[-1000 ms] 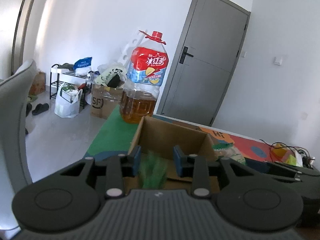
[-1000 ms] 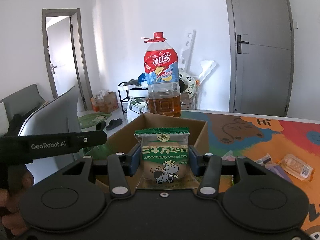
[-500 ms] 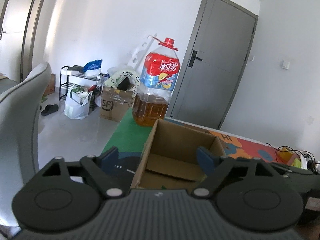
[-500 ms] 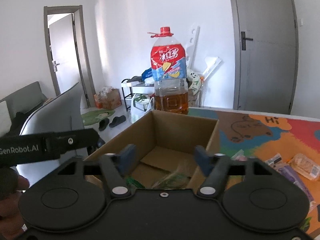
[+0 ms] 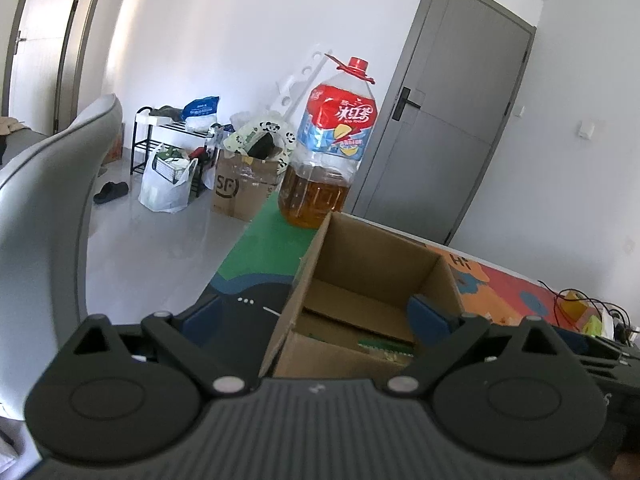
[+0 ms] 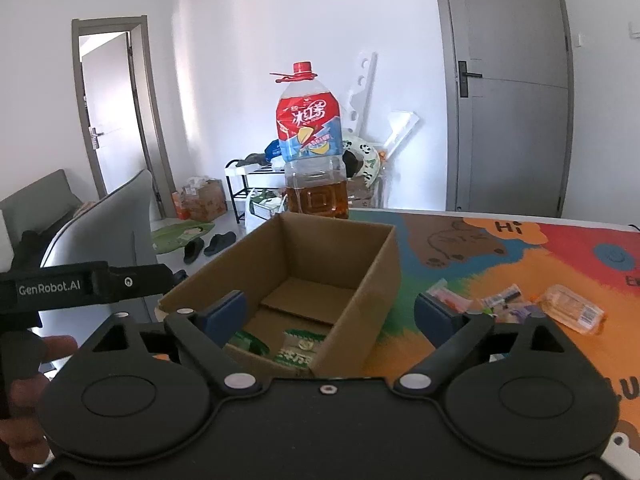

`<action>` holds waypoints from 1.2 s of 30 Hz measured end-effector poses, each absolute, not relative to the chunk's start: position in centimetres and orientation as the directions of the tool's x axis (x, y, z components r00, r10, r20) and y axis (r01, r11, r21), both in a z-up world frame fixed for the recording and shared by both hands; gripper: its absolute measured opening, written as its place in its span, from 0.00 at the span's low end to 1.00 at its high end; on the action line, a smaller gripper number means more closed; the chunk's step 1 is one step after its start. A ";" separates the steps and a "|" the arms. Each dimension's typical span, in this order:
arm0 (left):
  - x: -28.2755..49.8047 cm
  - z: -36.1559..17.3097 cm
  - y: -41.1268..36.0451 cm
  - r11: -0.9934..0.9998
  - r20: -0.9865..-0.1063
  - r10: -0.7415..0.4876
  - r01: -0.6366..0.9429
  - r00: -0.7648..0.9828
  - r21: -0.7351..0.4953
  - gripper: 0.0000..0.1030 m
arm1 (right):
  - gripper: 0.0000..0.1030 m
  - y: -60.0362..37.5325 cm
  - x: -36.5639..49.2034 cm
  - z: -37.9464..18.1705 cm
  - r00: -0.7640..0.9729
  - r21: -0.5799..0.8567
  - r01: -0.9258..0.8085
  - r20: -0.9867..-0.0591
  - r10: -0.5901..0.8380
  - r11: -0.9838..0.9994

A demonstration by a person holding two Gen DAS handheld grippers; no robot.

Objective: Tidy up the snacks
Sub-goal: 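Open the right tool to drop the biscuit packet into the box, then move both tools back over the snack pile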

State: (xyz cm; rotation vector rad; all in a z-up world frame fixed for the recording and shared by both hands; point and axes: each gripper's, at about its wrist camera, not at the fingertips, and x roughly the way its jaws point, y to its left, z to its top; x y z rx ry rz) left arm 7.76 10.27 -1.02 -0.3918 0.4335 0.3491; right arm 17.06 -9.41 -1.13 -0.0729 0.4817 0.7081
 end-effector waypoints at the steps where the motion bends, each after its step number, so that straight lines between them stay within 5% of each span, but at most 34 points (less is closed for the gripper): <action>1: 7.7 -1.0 10.1 0.870 -0.468 0.240 -0.403 0.851 -0.285 0.96 | 0.91 -9.6 16.9 -1.1 0.659 0.093 -0.637 -0.449 0.603 0.765; 5: 7.5 -0.6 9.0 0.884 -0.470 0.231 -0.385 0.852 -0.264 0.96 | 1.00 -10.8 16.3 -0.8 0.681 0.084 -0.618 -0.439 0.586 0.781; 36: 8.2 -1.2 -0.1 0.949 -0.512 0.084 -0.225 0.855 -0.220 0.96 | 1.00 -20.1 15.3 -2.0 0.760 0.093 -0.448 -0.484 0.433 0.889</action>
